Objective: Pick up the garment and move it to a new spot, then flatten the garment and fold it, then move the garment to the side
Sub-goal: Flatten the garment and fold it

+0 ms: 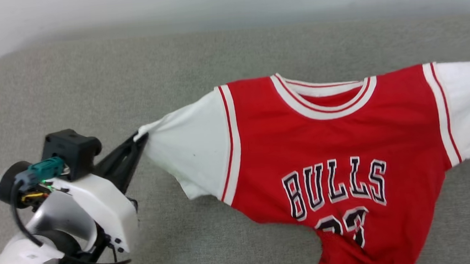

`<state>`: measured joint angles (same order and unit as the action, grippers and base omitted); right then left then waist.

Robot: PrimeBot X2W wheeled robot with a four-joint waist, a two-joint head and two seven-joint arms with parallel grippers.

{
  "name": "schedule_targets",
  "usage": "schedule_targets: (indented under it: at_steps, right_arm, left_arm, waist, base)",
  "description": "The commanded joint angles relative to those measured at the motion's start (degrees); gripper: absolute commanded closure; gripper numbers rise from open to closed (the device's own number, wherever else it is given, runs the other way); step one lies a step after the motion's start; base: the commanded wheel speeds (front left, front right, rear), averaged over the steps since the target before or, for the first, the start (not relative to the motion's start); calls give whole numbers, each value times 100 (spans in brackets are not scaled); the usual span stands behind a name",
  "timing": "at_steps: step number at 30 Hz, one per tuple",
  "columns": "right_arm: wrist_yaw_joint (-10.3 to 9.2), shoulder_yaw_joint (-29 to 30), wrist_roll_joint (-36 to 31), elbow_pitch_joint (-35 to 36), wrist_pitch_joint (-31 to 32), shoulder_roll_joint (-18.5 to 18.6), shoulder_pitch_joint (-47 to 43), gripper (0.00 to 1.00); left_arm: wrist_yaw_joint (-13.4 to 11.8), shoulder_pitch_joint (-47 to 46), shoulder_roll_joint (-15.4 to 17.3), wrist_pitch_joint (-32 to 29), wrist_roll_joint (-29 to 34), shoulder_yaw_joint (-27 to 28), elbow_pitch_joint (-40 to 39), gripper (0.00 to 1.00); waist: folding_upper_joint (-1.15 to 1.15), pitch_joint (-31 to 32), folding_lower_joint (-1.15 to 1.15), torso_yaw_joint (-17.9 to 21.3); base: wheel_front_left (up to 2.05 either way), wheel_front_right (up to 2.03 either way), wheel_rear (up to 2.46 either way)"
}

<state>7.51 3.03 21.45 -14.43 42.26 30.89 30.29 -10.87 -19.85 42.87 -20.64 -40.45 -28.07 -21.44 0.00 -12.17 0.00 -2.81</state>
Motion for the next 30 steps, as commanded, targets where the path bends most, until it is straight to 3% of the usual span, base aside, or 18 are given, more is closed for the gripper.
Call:
schedule_targets:
  at_steps: [1, 14, 24, 30]
  right_arm:
    - [-4, -20, 3, 78, -109, 73, 132, 100]
    - [-5, 112, -93, 657, -643, 175, 611, 100]
    - [-5, 83, -113, 1042, -802, 28, 1256, 100]
    - [-5, 19, -177, 1137, -947, 55, 1712, 100]
  left_arm:
    - [-55, 70, 80, 90, 59, 105, -49, 100]
    - [-284, -206, 440, 575, 1, 1012, -417, 100]
    - [-282, -512, 750, 848, -28, 1670, -563, 100]
    - [-117, -901, 995, 834, -111, 1935, -450, 100]
  waist:
    - [0, 222, 0, 119]
    - [0, 751, 0, 239]
    - [0, 746, 0, 344]
    - [0, 457, 0, 386]
  base:
    - [0, 0, 0]
    - [0, 0, 0]
    - [0, 0, 0]
    - [0, 0, 0]
